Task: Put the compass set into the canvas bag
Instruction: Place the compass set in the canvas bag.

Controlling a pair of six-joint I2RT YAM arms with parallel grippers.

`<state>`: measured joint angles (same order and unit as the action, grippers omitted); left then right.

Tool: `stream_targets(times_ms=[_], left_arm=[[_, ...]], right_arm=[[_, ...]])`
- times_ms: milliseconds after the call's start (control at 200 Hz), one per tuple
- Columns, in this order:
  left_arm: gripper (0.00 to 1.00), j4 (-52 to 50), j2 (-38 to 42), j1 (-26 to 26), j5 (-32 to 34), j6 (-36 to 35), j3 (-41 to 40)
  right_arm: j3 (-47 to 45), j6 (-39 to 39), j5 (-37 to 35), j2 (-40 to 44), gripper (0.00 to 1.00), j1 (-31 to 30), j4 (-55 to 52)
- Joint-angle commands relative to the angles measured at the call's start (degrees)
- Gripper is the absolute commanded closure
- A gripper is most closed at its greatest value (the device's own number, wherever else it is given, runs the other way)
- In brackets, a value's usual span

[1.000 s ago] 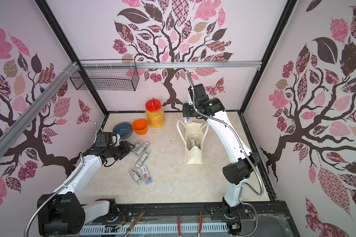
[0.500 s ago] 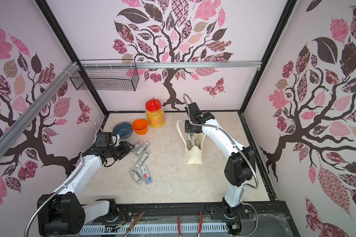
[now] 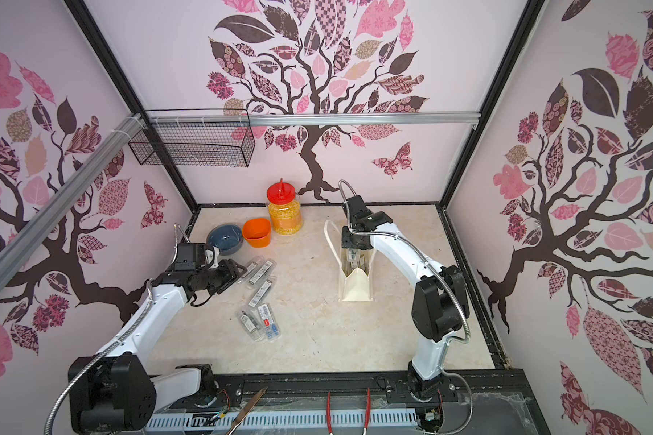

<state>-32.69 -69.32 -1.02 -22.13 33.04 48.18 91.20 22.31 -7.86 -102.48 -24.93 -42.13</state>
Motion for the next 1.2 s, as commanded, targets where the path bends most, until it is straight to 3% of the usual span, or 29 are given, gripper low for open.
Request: stream_targets(times_ms=[0,890,1195], left_arm=[[0.41,-0.3,0.8,0.1,0.6,-0.8,-1.1],[0.41,-1.7,0.6,0.1,1.8,-1.5,0.2],[0.41,-2.6,1.5,0.0,4.5,-1.9,1.4]], right_arm=[[-1.5,0.2,0.0,-1.7,0.46,0.3,1.7],[-3.2,-0.6,0.4,-8.6,0.42,0.5,1.1],[3.5,-4.0,-3.0,-0.2,0.34,0.5,-1.7]])
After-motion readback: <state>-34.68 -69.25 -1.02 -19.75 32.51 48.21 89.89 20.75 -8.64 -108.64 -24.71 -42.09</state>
